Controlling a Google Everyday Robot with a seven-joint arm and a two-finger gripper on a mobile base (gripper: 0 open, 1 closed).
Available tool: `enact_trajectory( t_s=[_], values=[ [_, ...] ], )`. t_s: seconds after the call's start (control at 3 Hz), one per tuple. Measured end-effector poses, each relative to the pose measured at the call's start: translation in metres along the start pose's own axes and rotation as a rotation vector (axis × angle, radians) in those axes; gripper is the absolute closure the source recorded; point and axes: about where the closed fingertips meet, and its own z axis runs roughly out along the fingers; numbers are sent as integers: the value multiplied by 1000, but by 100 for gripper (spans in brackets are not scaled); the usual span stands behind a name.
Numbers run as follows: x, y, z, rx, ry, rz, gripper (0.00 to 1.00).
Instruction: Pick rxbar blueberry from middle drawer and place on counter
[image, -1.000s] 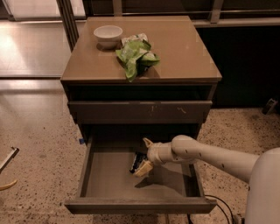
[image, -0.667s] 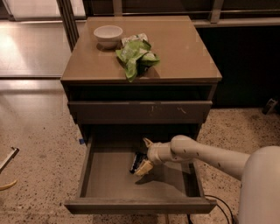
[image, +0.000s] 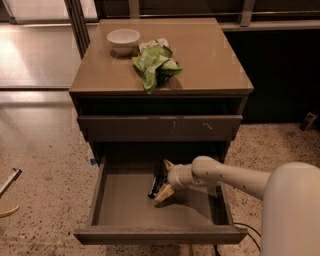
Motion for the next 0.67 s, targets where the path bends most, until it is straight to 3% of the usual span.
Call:
enact_trajectory(
  t_s=[0.67],
  values=[
    [19, 6, 20, -1, 84, 20, 0]
  ],
)
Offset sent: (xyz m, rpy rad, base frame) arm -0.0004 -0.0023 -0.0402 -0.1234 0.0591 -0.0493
